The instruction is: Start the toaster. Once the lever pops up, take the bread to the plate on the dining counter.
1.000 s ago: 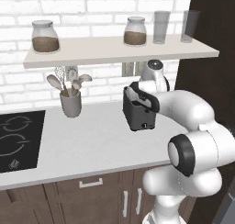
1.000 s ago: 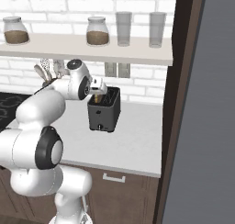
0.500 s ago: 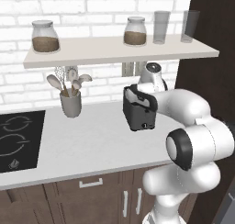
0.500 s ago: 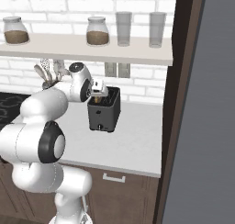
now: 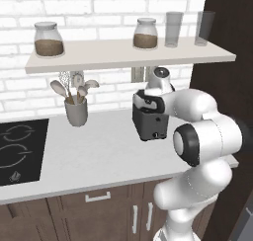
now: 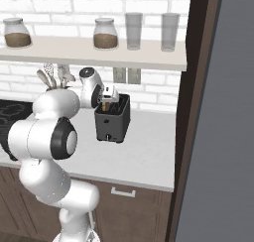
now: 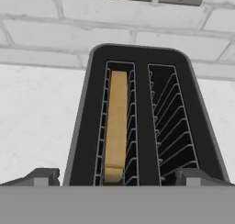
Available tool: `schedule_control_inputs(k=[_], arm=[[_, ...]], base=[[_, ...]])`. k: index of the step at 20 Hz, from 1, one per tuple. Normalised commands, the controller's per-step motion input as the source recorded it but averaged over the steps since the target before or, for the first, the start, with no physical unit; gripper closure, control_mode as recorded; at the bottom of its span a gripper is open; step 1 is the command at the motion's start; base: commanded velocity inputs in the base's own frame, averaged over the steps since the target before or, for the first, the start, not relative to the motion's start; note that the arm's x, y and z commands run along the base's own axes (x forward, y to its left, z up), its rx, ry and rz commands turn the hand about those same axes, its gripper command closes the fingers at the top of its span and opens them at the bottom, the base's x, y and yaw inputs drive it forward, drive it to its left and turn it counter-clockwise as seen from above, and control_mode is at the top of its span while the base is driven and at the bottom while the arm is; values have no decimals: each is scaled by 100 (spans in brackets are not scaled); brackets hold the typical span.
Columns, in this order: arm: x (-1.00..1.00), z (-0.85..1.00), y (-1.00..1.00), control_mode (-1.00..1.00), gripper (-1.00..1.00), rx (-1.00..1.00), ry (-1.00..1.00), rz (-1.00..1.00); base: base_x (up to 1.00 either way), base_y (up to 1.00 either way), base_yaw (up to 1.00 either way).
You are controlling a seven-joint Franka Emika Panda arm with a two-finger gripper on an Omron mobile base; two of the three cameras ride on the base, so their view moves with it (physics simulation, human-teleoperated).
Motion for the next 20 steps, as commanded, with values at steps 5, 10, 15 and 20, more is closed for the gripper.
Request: schedule_control_inputs(k=[5, 10, 15, 20], arm=[[39, -11, 0, -100, -100, 0, 0, 0], [13, -25, 0, -100, -100, 0, 0, 0], [2, -22, 0, -100, -100, 0, 0, 0], [8, -1, 0, -100, -100, 0, 0, 0]], base=[[0, 0, 0], [0, 0, 0], [0, 0, 0], [0, 0, 0]])
